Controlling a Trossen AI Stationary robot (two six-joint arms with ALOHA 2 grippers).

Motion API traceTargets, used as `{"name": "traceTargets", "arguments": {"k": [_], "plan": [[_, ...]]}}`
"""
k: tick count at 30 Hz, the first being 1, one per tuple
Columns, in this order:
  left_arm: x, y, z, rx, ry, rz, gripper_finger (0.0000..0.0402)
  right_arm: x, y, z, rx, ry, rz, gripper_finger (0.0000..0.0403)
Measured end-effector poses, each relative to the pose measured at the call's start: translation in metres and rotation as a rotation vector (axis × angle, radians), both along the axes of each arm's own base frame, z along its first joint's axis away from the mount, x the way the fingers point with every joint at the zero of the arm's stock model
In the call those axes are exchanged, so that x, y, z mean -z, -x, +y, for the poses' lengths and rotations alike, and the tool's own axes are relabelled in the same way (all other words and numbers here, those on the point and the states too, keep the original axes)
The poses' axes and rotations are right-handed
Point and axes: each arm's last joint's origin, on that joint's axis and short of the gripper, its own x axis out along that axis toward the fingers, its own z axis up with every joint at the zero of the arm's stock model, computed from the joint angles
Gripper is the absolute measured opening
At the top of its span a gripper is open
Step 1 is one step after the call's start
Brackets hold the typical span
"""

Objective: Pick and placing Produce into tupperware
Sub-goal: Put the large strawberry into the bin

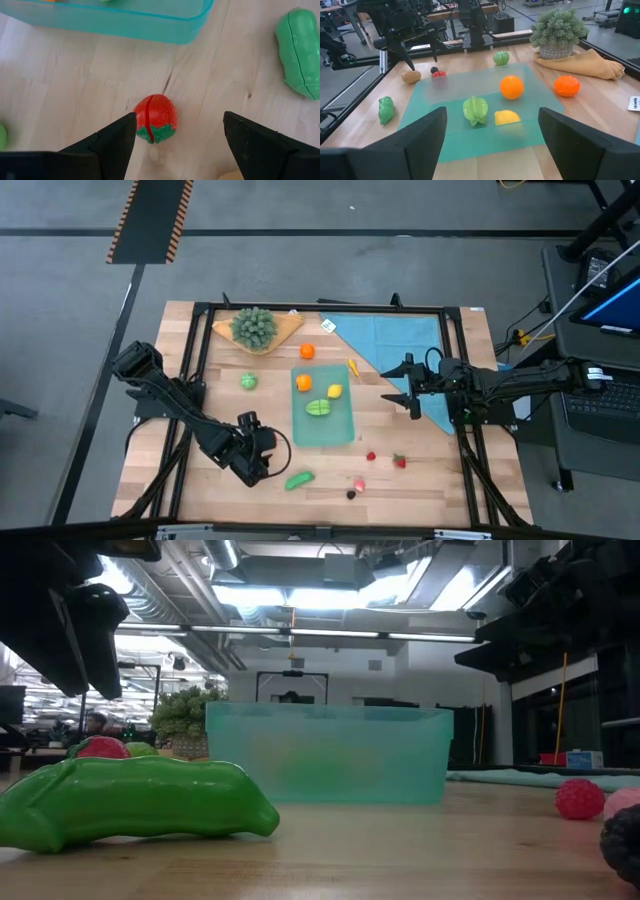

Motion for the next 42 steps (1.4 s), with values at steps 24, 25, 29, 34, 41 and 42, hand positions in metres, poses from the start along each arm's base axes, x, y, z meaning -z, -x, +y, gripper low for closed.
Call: {"name": "traceTargets", "arguments": {"k": [24, 25, 29, 34, 41, 42], "plan": [[0.010, -0.005, -0.005, 0.002, 0.006, 0.007, 0.0289, 0.001, 0.000, 0.000, 0.000, 0.000, 0.009, 0.0316], [0.010, -0.005, -0.005, 0.002, 0.005, 0.007, 0.0289, 0.001, 0.000, 0.000, 0.000, -0.001, 0.009, 0.0316], [0.011, -0.005, -0.003, -0.002, -0.002, 0.018, 0.0289, 0.001, 0.000, 0.000, 0.000, -0.002, 0.009, 0.0316], [0.019, -0.003, 0.003, -0.029, 0.011, 0.038, 0.0289, 0.001, 0.000, 0.000, 0.001, -0.004, 0.009, 0.0316], [0.032, -0.002, 0.011, -0.042, 0.055, 0.046, 0.0289, 0.001, 0.000, 0.000, 0.001, -0.004, 0.009, 0.0316], [0.032, -0.003, 0.012, -0.039, 0.052, 0.048, 0.0289, 0.001, 0.000, 0.000, 0.001, -0.004, 0.009, 0.0316]]}}
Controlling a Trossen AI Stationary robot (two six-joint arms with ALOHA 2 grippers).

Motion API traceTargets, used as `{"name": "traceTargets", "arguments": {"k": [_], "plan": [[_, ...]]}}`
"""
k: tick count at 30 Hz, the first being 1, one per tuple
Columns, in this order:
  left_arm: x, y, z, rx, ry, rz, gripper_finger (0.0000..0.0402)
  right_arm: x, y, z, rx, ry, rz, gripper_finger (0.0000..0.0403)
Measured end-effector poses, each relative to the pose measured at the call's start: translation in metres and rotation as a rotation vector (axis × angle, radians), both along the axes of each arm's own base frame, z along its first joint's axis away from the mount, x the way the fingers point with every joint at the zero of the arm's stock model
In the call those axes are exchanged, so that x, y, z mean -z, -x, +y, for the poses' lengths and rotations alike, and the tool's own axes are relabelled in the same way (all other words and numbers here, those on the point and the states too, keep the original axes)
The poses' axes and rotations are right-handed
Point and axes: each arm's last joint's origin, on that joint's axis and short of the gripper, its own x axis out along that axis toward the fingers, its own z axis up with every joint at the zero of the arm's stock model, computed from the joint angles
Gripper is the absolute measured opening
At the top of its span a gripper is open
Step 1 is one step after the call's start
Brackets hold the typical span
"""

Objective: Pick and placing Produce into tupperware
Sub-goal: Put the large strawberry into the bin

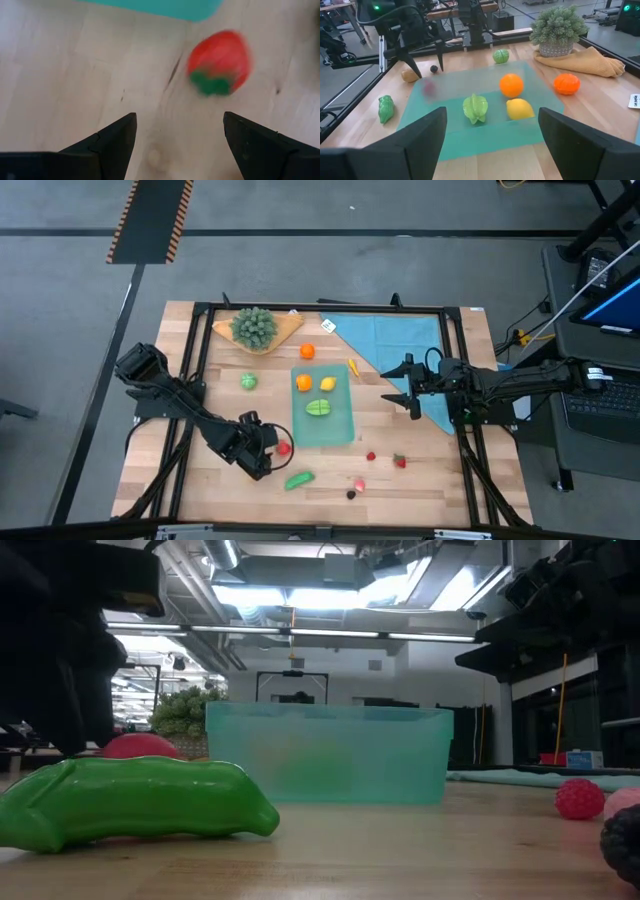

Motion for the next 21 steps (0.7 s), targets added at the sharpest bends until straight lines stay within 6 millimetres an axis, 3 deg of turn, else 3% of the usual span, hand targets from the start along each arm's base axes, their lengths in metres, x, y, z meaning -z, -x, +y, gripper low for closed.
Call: {"name": "traceTargets", "arguments": {"k": [21], "plan": [[-0.0041, -0.0052, 0.0024, 0.088, -0.027, -0.005, 0.0289, -0.0005, -0.0001, 0.0000, 0.000, 0.001, -0.005, 0.0316]]}}
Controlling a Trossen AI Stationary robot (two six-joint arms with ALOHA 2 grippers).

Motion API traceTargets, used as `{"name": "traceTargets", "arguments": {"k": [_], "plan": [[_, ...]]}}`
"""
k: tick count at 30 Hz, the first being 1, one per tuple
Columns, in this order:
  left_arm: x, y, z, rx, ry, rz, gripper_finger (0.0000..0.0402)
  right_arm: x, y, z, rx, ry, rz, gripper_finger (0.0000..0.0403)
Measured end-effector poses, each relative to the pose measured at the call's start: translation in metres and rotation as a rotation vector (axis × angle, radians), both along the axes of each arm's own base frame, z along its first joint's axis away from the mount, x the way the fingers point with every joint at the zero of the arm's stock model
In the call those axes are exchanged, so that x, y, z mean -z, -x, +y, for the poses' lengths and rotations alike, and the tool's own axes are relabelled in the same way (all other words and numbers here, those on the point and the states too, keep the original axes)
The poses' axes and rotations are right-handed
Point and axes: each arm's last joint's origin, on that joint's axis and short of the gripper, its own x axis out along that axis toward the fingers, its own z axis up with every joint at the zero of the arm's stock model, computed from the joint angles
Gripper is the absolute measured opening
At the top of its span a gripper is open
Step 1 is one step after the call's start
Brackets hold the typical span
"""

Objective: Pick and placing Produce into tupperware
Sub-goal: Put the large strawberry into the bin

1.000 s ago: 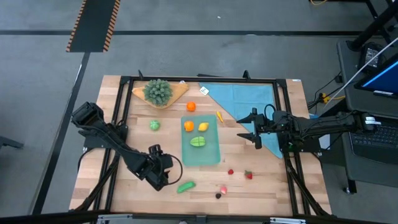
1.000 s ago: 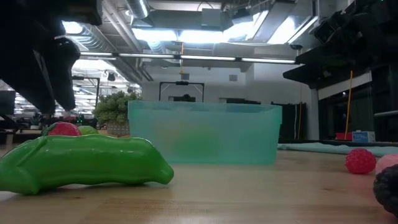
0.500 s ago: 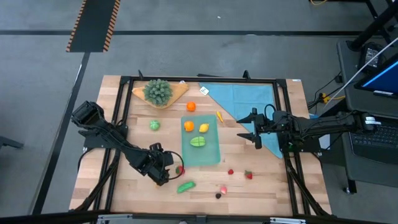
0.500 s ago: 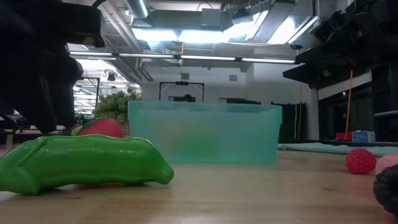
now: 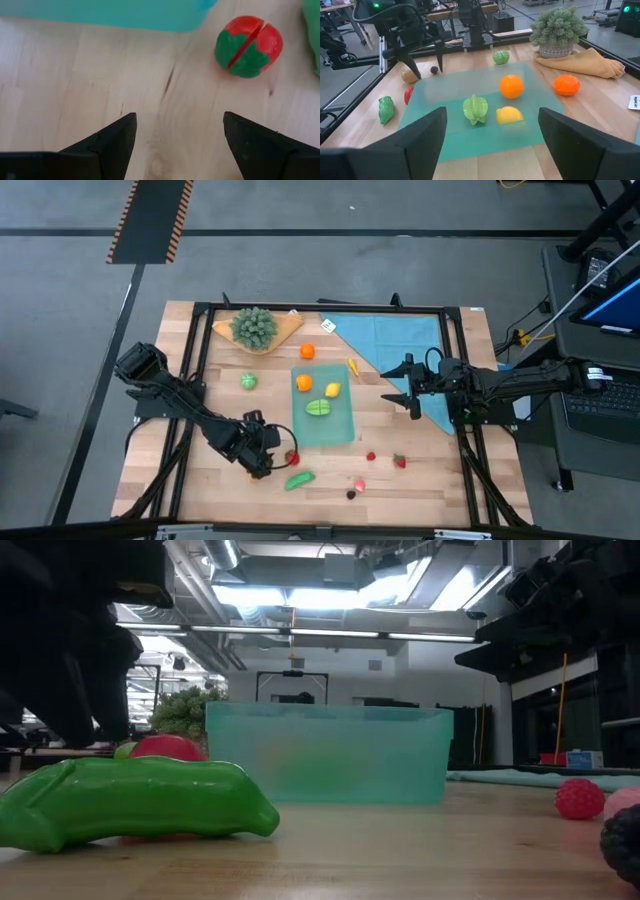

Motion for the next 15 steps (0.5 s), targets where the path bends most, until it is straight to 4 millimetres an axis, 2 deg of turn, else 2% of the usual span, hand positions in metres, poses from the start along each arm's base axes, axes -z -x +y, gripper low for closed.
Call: {"name": "traceTargets", "arguments": {"k": [9, 15], "plan": [[-0.001, -0.004, 0.000, 0.056, -0.011, -0.015, 0.0289, 0.000, 0.000, 0.000, 0.000, -0.001, 0.000, 0.0316], [-0.005, -0.013, -0.006, 0.134, 0.014, -0.110, 0.0289, 0.000, 0.000, 0.000, 0.000, -0.001, 0.000, 0.0316]]}}
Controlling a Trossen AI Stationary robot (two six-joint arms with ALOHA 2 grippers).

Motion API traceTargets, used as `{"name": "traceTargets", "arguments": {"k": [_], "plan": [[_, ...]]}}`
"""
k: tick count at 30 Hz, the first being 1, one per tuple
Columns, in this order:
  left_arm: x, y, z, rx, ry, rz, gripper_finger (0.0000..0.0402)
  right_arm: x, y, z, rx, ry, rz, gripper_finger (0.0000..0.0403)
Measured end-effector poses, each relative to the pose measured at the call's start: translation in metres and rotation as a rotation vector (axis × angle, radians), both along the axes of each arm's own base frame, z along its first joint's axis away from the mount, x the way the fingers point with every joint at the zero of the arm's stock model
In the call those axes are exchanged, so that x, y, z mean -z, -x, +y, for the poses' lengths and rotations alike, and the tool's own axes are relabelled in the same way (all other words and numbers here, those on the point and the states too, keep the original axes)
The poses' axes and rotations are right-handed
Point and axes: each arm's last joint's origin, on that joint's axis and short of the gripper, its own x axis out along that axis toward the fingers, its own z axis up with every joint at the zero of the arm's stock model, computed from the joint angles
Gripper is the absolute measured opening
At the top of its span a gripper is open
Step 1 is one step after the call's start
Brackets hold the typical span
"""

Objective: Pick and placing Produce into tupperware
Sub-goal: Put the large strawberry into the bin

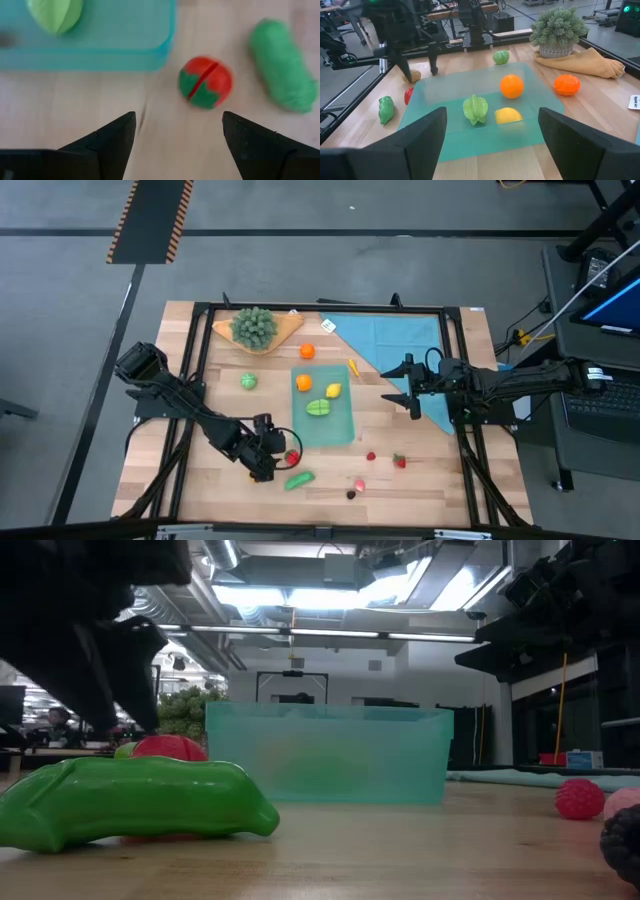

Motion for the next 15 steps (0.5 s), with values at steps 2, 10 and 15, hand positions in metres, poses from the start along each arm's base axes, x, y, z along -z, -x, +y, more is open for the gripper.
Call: {"name": "traceTargets", "arguments": {"k": [2, 10, 15], "plan": [[-0.0010, -0.0017, -0.0013, 0.024, -0.001, -0.018, 0.0289, 0.0000, 0.0000, 0.0000, 0.000, 0.000, 0.000, 0.0316], [-0.0024, -0.0034, -0.0036, 0.132, -0.051, -0.033, 0.0289, 0.0000, 0.0000, 0.0000, 0.000, 0.001, 0.000, 0.0316], [-0.0036, -0.0050, -0.0054, 0.178, -0.066, -0.052, 0.0289, 0.0000, 0.0000, 0.0000, 0.000, -0.002, 0.000, 0.0316]]}}
